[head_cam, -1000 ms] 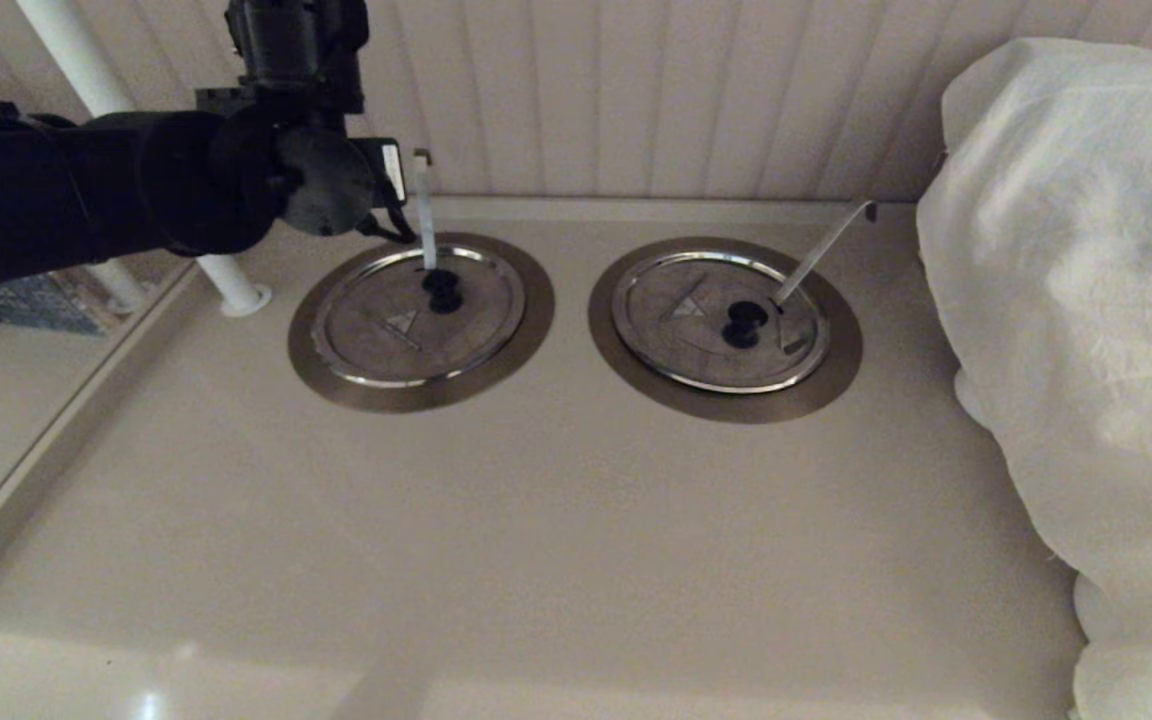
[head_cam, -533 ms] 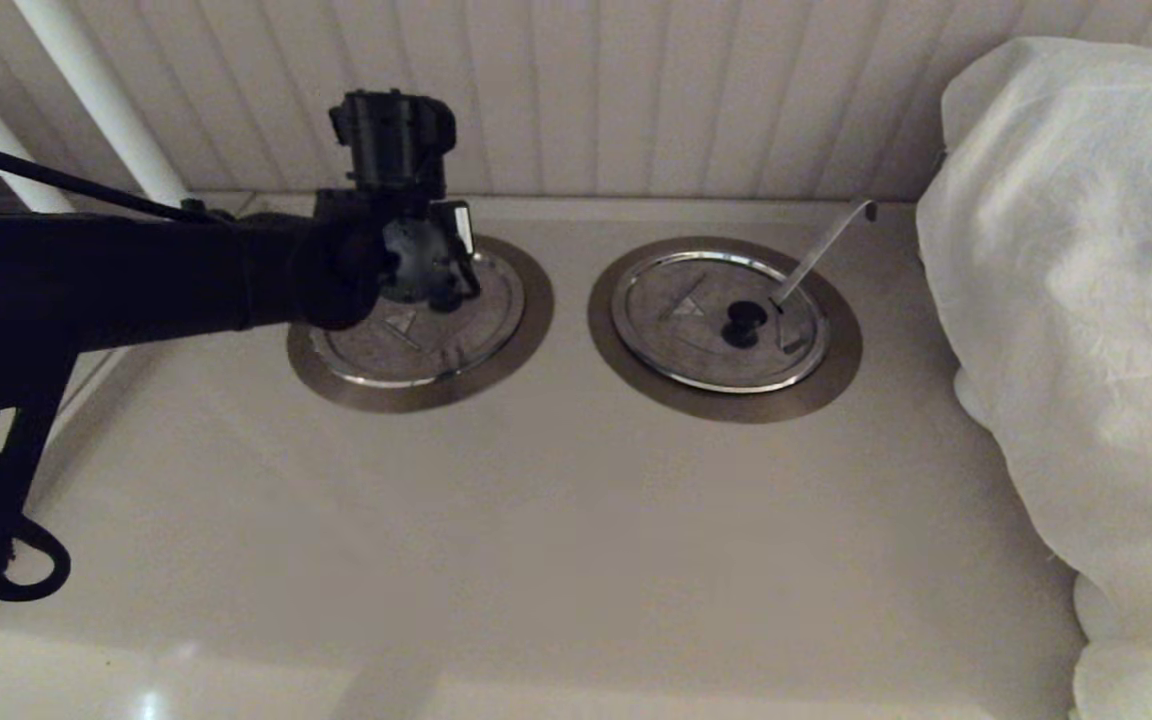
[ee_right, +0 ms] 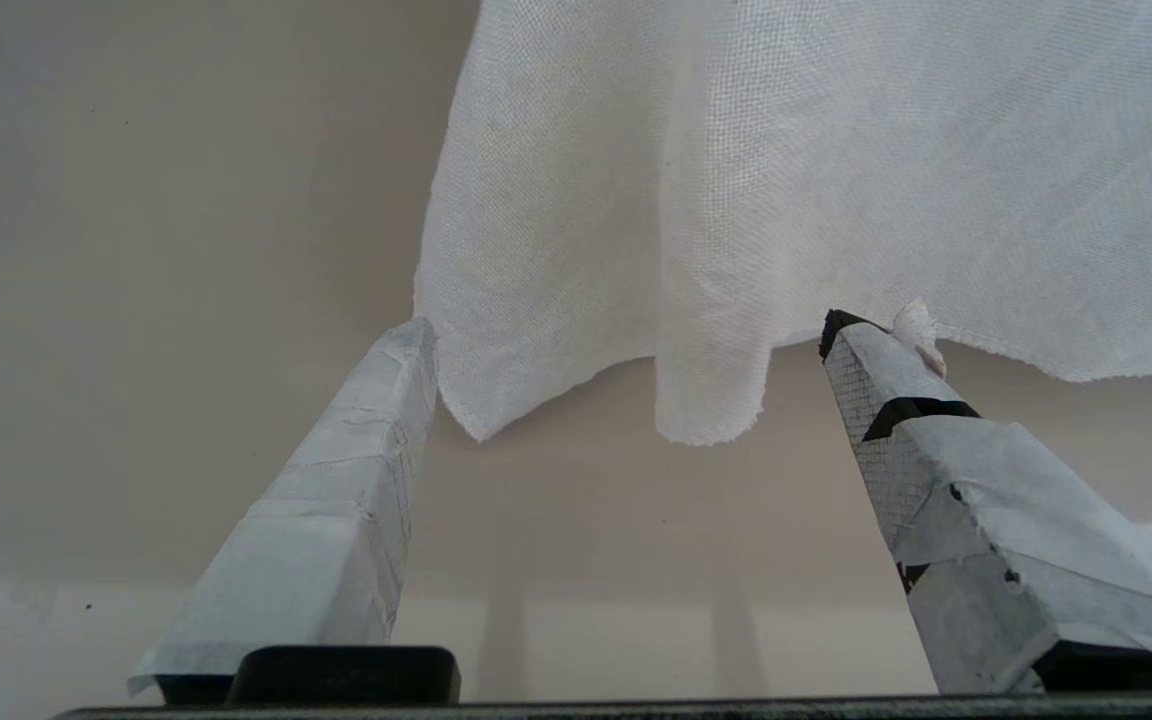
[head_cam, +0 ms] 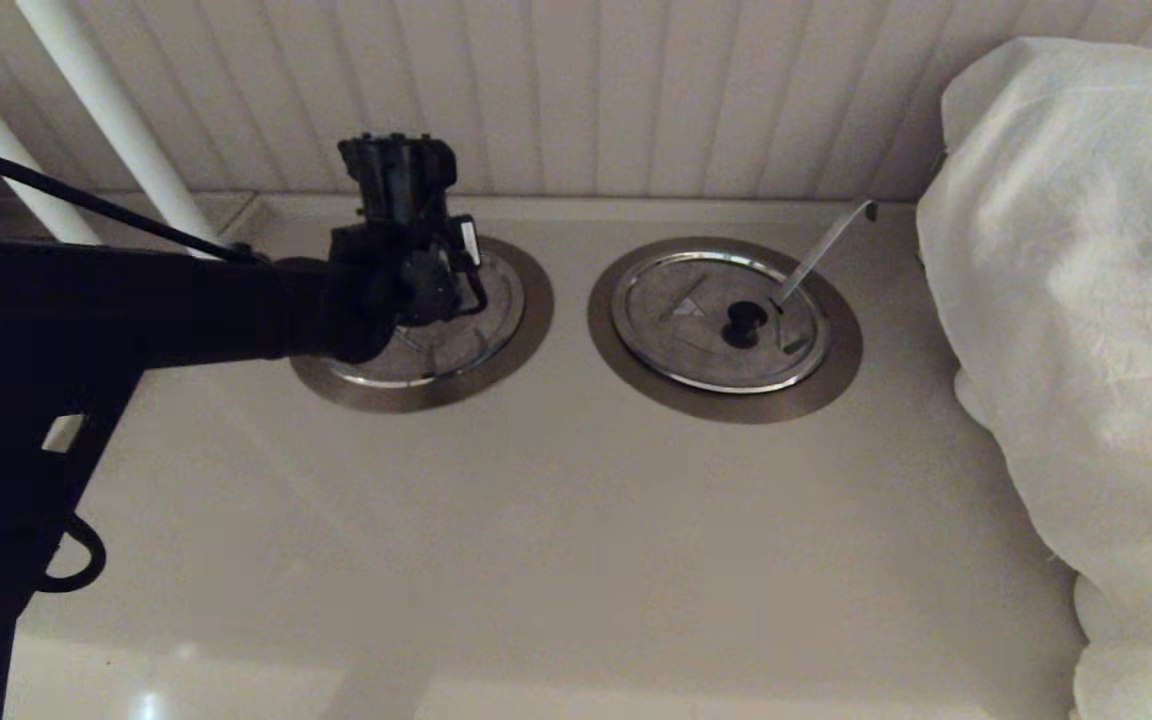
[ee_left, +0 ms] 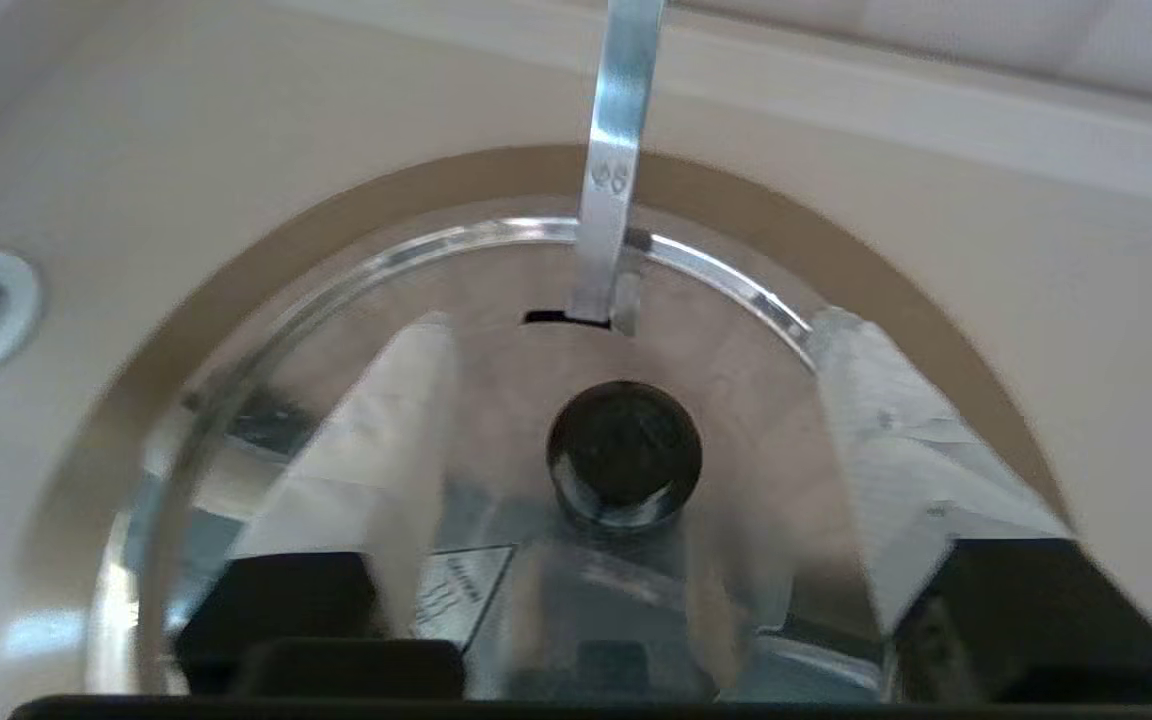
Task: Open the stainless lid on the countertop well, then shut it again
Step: Open the lid
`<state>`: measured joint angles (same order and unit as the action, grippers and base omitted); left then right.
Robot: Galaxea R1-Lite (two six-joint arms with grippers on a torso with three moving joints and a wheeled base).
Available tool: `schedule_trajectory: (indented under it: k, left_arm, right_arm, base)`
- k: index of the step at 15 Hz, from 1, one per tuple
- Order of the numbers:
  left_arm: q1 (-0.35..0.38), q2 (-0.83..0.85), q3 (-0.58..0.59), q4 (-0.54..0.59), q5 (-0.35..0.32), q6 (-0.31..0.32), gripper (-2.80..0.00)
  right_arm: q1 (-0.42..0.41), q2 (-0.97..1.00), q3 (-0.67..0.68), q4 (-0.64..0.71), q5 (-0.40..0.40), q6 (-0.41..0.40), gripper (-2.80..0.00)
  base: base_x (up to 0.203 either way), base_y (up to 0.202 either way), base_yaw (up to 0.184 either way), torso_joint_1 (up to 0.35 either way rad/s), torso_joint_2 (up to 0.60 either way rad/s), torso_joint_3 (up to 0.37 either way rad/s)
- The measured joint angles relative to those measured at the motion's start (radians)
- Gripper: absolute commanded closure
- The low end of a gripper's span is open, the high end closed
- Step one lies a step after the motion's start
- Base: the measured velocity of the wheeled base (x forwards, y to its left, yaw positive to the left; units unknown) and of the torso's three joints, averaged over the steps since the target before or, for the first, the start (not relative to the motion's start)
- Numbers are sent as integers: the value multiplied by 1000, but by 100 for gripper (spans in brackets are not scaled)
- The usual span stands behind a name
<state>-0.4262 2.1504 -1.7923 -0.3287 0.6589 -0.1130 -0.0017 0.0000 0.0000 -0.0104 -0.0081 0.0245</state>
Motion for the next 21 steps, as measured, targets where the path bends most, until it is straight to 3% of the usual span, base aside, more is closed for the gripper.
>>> schedule_trajectory:
  k: [4,21]
  left_arm:
    - [11,61,9,-115,24,1,-280]
    - [56,120,92,-182,24,1,-280]
  right_arm:
    - [0,0,0,0,0,0,-280]
    - [0,0,0,0,0,0,-280]
  base:
    - [0,0,0,0,0,0]
    - [0,0,0,0,0,0]
